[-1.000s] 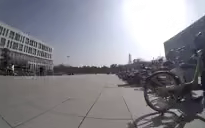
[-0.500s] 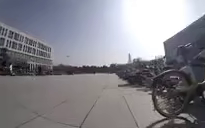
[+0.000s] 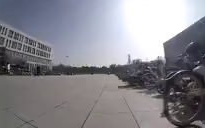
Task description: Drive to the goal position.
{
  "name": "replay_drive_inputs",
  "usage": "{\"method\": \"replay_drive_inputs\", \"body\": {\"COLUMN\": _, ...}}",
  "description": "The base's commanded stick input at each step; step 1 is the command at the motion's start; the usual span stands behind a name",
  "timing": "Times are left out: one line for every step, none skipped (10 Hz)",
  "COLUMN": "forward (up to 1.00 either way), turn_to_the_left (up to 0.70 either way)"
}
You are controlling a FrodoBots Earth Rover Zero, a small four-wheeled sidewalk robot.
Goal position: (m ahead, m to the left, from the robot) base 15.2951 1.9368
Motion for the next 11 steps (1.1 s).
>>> {"method": "replay_drive_inputs", "body": {"forward": 0.50, "turn_to_the_left": 0.00}}
{"method": "replay_drive_inputs", "body": {"forward": 0.50, "turn_to_the_left": 0.00}}
{"method": "replay_drive_inputs", "body": {"forward": 0.50, "turn_to_the_left": 0.00}}
{"method": "replay_drive_inputs", "body": {"forward": 0.50, "turn_to_the_left": 0.00}}
{"method": "replay_drive_inputs", "body": {"forward": 0.50, "turn_to_the_left": 0.00}}
{"method": "replay_drive_inputs", "body": {"forward": 0.50, "turn_to_the_left": 0.00}}
{"method": "replay_drive_inputs", "body": {"forward": 0.50, "turn_to_the_left": 0.00}}
{"method": "replay_drive_inputs", "body": {"forward": 0.50, "turn_to_the_left": 0.00}}
{"method": "replay_drive_inputs", "body": {"forward": 0.50, "turn_to_the_left": 0.00}}
{"method": "replay_drive_inputs", "body": {"forward": 0.50, "turn_to_the_left": 0.00}}
{"method": "replay_drive_inputs", "body": {"forward": 0.50, "turn_to_the_left": 0.00}}
